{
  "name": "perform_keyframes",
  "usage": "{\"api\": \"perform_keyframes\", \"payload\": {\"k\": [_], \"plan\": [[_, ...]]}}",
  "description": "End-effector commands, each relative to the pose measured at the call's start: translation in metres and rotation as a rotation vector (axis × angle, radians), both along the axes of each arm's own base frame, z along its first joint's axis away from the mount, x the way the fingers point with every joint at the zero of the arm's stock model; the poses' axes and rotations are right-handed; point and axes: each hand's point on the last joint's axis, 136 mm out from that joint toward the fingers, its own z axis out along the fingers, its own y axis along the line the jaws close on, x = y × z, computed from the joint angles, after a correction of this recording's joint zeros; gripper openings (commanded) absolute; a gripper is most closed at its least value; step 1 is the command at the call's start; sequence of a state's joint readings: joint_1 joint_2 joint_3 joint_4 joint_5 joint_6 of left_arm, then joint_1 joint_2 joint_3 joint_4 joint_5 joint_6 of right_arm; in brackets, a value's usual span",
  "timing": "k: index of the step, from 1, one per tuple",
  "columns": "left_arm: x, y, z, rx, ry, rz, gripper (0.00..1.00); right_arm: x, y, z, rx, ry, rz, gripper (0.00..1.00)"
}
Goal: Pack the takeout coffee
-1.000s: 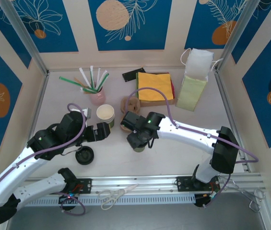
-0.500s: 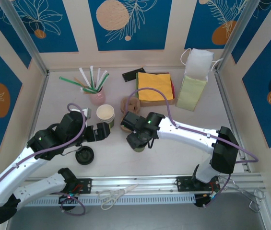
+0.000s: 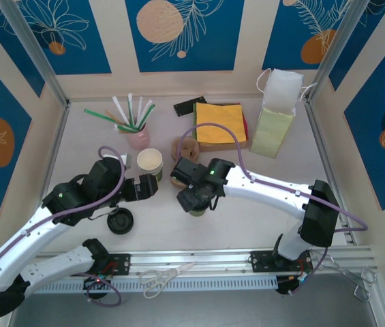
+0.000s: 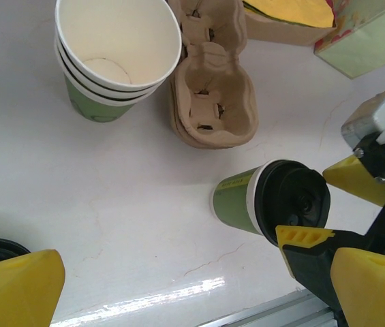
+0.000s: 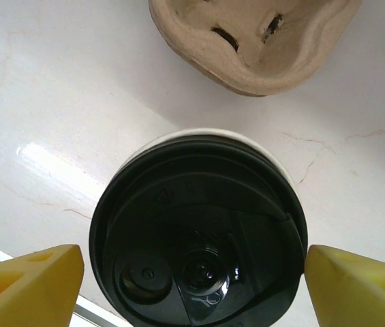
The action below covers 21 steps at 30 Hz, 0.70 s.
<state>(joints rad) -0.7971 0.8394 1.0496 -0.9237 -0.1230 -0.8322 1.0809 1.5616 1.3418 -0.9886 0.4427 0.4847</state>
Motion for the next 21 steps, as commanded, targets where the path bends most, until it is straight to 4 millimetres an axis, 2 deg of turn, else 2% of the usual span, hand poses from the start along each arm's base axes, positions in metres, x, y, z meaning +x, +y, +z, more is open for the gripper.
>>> {"api": "perform_keyframes", "payload": {"k": [1,8,12,16,21], "plan": [[-0.002,-0.007,-0.005,-0.021,0.021,-0.014,1.00,-0.001,0.001,0.018,0.035,-0.017,-0.015,0.86],[0.002,-0.029,-0.017,-0.086,0.062,-0.033,1.00,0.002,-0.007,0.043,0.198,0.038,-0.104,0.84],[0.006,-0.046,-0.025,-0.102,0.087,-0.052,0.94,-0.001,-0.019,0.050,0.345,0.128,-0.190,0.79],[0.009,-0.068,-0.033,-0.117,0.108,-0.084,0.85,0.000,-0.036,0.046,0.485,0.231,-0.297,0.66],[0.009,-0.097,-0.052,-0.111,0.149,-0.140,0.73,-0.001,-0.054,0.038,0.617,0.302,-0.400,0.63]]}}
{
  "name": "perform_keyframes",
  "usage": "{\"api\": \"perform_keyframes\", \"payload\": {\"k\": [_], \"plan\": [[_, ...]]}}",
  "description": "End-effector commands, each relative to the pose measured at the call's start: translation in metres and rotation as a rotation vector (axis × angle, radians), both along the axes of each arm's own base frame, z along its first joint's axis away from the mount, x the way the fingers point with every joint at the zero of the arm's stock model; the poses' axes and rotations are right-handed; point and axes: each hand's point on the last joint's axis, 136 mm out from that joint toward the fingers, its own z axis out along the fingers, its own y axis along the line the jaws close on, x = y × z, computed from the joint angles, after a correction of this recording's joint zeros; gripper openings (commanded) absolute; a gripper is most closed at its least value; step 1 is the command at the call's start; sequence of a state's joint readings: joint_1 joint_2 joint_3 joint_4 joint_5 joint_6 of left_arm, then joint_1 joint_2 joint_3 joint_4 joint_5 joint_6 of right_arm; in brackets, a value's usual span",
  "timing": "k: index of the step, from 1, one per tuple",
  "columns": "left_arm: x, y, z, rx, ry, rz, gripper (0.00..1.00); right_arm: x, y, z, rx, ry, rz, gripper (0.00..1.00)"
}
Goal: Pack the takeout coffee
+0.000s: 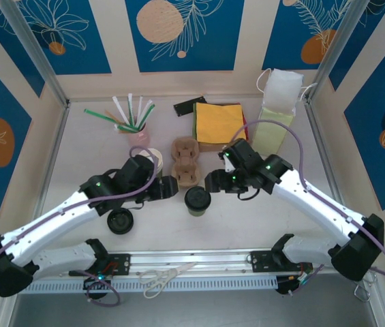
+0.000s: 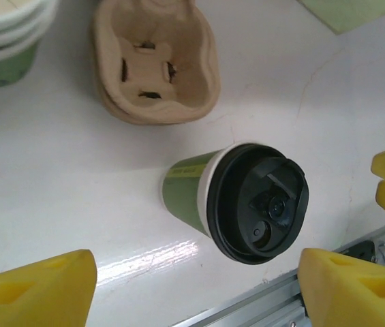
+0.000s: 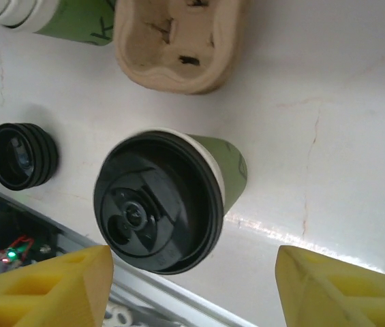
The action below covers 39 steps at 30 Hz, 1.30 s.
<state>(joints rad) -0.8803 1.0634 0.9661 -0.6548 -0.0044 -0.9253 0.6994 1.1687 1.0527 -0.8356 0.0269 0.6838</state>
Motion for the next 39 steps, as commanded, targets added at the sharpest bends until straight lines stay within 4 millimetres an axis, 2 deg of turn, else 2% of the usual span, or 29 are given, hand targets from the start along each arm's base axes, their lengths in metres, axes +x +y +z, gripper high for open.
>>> {"api": "perform_keyframes", "payload": {"k": [1,6,17,24,28,35,39], "plan": [[-0.002,-0.025,-0.009,-0.034,0.023,-0.051,0.72,-0.012,0.010,0.005,0.160,0.080,-0.013,0.62],[-0.003,-0.049,-0.029,-0.006,0.062,-0.109,0.63,-0.013,0.007,-0.004,0.207,0.132,-0.038,0.55],[-0.003,-0.069,-0.046,0.006,0.109,-0.176,0.56,-0.010,0.012,-0.018,0.200,0.170,-0.008,0.54],[-0.005,-0.065,-0.058,0.037,0.127,-0.171,0.56,-0.008,0.017,-0.024,0.189,0.191,0.015,0.53],[-0.006,-0.061,-0.064,0.056,0.134,-0.166,0.51,-0.008,0.019,-0.028,0.181,0.204,0.027,0.52],[-0.009,-0.048,-0.074,0.106,0.140,-0.155,0.49,-0.009,0.026,-0.031,0.172,0.215,0.052,0.52],[-0.010,-0.049,-0.077,0.111,0.146,-0.161,0.48,-0.010,0.029,-0.033,0.165,0.222,0.069,0.51]]}}
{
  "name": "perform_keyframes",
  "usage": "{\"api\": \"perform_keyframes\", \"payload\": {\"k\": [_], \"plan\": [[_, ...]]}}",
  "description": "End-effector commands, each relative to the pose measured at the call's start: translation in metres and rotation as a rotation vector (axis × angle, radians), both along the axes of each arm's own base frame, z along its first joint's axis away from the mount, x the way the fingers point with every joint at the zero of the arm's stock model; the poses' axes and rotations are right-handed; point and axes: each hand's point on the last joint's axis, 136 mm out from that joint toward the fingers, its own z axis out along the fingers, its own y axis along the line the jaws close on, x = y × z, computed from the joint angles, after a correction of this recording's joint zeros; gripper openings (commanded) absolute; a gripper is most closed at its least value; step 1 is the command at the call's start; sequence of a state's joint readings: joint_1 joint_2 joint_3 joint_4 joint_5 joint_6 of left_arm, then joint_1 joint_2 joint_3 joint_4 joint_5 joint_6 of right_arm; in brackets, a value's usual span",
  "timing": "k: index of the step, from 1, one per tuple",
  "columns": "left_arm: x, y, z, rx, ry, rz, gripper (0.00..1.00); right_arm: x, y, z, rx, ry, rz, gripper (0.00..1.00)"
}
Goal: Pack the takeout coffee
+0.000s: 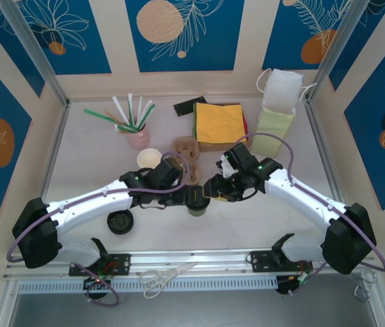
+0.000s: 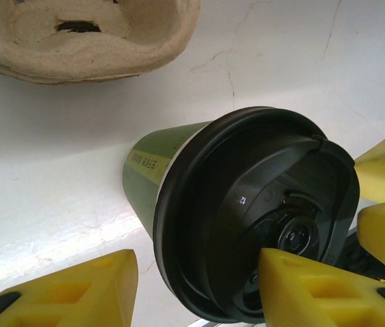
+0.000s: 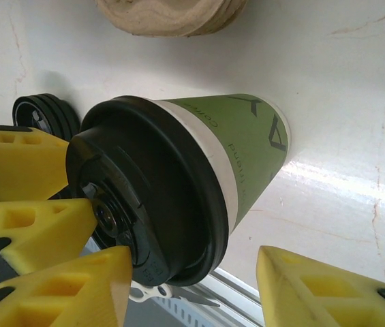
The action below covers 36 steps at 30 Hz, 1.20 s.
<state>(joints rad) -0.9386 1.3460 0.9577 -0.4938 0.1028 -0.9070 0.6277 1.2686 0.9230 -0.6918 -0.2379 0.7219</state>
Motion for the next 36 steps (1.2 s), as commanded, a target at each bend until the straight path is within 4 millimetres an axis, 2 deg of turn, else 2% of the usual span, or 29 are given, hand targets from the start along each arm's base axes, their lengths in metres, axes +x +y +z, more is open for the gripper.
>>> {"api": "perform_keyframes", "payload": {"k": [1,10,24,29,32,36], "plan": [[-0.007,0.008,-0.013,0.053,0.008,-0.025,0.48,-0.001,0.010,0.010,0.030,-0.011,0.046,0.51],[-0.011,0.014,-0.023,0.083,0.027,-0.026,0.45,-0.006,0.010,-0.004,-0.015,0.012,0.064,0.47],[-0.021,0.023,-0.040,0.145,0.053,-0.045,0.44,-0.026,-0.008,-0.043,-0.115,0.085,0.058,0.44],[-0.024,0.027,-0.046,0.164,0.063,-0.047,0.43,-0.030,-0.017,-0.056,-0.160,0.118,0.042,0.40],[-0.024,0.028,-0.040,0.162,0.054,-0.048,0.43,-0.028,-0.017,-0.051,-0.164,0.104,0.045,0.40],[-0.019,0.025,-0.023,0.134,0.019,-0.043,0.43,-0.019,-0.012,-0.029,-0.127,0.054,0.052,0.41]]}}
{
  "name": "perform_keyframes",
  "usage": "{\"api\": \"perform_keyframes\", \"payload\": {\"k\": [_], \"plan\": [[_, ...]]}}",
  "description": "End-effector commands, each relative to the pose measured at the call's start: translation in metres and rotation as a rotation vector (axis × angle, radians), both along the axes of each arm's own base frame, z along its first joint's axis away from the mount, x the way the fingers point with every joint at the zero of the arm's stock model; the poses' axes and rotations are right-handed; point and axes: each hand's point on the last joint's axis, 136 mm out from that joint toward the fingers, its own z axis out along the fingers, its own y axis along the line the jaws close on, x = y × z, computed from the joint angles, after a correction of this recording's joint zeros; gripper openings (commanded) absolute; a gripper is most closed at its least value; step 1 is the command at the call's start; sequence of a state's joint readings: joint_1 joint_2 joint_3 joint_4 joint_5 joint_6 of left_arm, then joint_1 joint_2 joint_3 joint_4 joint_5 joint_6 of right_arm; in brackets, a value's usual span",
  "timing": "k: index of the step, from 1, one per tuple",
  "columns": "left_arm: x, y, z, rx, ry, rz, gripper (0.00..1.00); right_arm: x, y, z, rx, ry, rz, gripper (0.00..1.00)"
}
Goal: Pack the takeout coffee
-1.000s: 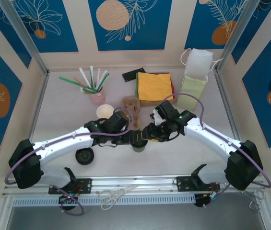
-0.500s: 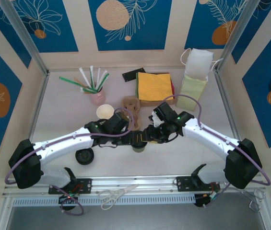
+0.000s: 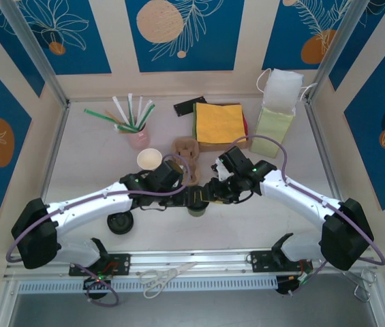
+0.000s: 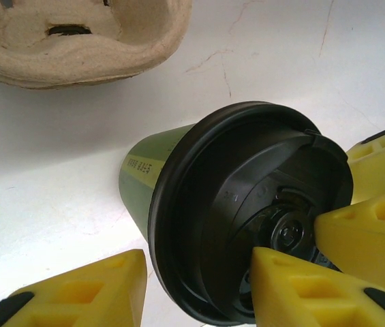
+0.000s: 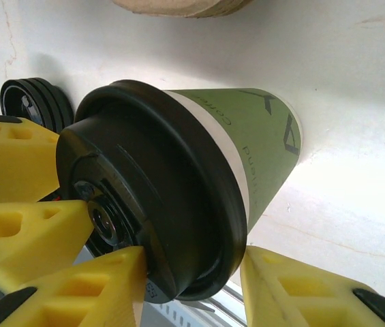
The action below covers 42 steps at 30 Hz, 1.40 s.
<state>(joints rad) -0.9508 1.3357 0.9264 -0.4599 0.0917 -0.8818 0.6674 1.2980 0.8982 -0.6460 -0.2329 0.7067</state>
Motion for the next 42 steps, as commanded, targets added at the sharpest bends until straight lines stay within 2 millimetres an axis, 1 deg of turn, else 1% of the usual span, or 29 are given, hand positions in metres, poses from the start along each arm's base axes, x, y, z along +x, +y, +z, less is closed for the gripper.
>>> {"api": "perform_keyframes", "payload": {"k": [1,5,8,10,12,15,18,23,32,36,38,42], "plan": [[-0.016,0.024,-0.014,0.125,0.039,-0.015,0.43,-0.010,-0.019,-0.010,-0.108,0.045,0.003,0.41],[-0.010,0.014,0.005,0.075,0.012,-0.017,0.45,-0.001,-0.008,0.013,-0.057,0.011,0.013,0.42],[-0.006,0.007,0.018,0.041,-0.006,-0.016,0.45,0.004,-0.001,0.027,-0.022,-0.004,0.017,0.43],[-0.005,0.005,0.024,0.029,-0.017,-0.015,0.45,0.007,0.002,0.032,-0.011,-0.016,0.018,0.44],[-0.004,0.006,0.026,0.028,-0.021,-0.016,0.44,0.011,0.004,0.035,-0.006,-0.023,0.018,0.44],[-0.003,0.006,0.025,0.033,-0.024,-0.018,0.44,0.015,0.005,0.031,-0.019,-0.020,0.028,0.44],[0.000,0.007,0.024,0.042,-0.028,-0.012,0.36,0.020,0.004,0.027,-0.037,-0.028,0.027,0.44],[0.004,0.011,0.019,0.068,-0.034,-0.008,0.30,0.028,0.002,0.026,-0.058,-0.038,0.019,0.44],[0.008,0.005,0.015,0.058,-0.025,-0.023,0.30,0.037,0.009,0.020,-0.058,-0.034,0.040,0.44],[0.008,0.003,0.008,0.063,-0.010,-0.029,0.30,0.037,0.010,0.013,-0.070,-0.023,0.050,0.43],[0.006,0.005,0.003,0.075,0.000,-0.028,0.29,0.035,0.009,0.007,-0.082,-0.010,0.053,0.41],[0.002,0.011,-0.003,0.093,0.014,-0.023,0.28,0.031,0.006,-0.003,-0.097,0.014,0.049,0.40]]}}
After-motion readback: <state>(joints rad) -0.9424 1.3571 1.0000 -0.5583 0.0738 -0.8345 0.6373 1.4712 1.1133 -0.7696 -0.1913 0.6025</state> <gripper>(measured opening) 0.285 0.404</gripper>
